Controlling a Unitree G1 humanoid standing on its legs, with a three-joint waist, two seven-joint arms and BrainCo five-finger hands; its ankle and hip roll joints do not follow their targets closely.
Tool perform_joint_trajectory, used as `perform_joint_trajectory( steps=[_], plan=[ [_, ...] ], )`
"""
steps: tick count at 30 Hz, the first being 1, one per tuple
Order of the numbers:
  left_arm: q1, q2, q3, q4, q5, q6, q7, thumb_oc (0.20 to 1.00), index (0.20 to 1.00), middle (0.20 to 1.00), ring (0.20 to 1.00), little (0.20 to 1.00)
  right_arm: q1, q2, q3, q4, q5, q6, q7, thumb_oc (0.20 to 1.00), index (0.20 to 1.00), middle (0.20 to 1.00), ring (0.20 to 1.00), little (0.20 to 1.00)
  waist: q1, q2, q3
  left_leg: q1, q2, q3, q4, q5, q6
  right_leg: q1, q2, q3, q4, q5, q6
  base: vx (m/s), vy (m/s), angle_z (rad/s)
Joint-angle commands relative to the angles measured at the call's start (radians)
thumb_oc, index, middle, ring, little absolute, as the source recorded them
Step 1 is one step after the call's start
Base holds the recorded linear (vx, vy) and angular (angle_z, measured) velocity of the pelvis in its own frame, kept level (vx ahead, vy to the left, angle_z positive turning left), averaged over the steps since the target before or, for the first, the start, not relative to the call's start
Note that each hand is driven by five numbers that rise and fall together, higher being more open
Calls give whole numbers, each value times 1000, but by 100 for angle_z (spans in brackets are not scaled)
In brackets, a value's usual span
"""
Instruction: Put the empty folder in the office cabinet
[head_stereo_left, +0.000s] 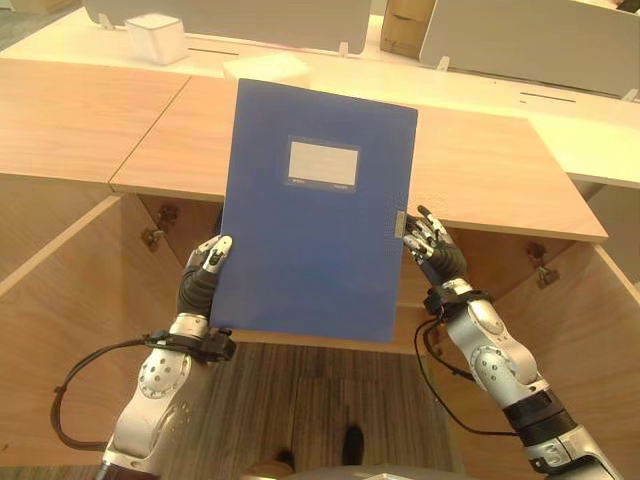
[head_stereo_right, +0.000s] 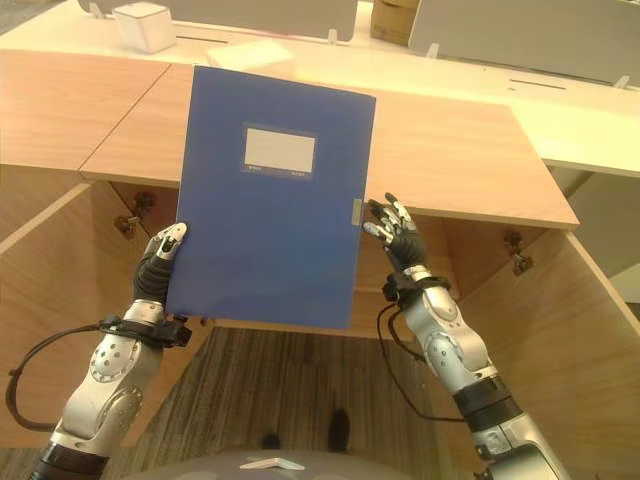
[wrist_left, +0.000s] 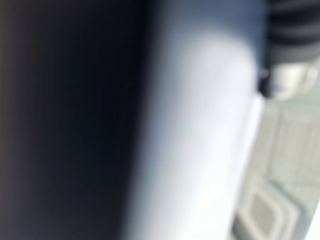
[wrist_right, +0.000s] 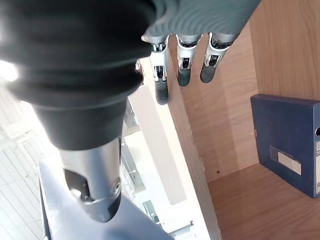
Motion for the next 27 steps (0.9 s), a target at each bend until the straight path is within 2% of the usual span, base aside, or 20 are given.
perform_joint_trajectory(
  steps=[1, 6, 15, 19, 27],
  plan=[
    [-69, 34, -15, -102, -25, -66, -13, 200, 200, 200, 200, 200, -128, -12, -32, -36, -37, -60, 11, 1000, 1000, 1000, 1000, 1000, 18, -4, -26, -61, -10, -77, -9, -45, -25, 115, -73, 61, -1, -113, 107, 0, 0, 0],
    [-73, 33, -17, -103, -13, -70, -16, 200, 200, 200, 200, 200, -144, -21, 46, -78, -58, -32, 64, 1000, 1000, 1000, 1000, 1000, 22, -8, -25, -59, -10, -74, -9, -46, -25, 114, -74, 57, -1, -115, 107, 0, 0, 0],
    [-76, 32, -17, -101, -2, -75, -6, 200, 200, 200, 200, 200, -141, -18, 57, -77, -51, -33, 66, 1000, 1000, 1000, 1000, 1000, 19, -6, -24, -56, -9, -72, -9, -49, -27, 116, -76, 53, -1, -119, 108, 0, 0, 0],
    [-71, 27, -10, -99, 8, -70, 6, 200, 200, 200, 200, 200, -116, 0, 12, -52, -35, -46, 26, 1000, 1000, 1000, 1000, 1000, 12, -3, -26, -48, -8, -71, -9, -54, -27, 123, -75, 54, -1, -122, 107, 0, 0, 0],
    [-60, 12, 8, -98, 28, -65, 28, 200, 200, 200, 200, 200, -68, 45, -125, -35, -4, -111, -51, 1000, 1000, 1000, 1000, 1000, -11, 5, -33, -32, -6, -65, -9, -65, -26, 134, -72, 58, -1, -126, 105, 0, 0, 0]
  ],
)
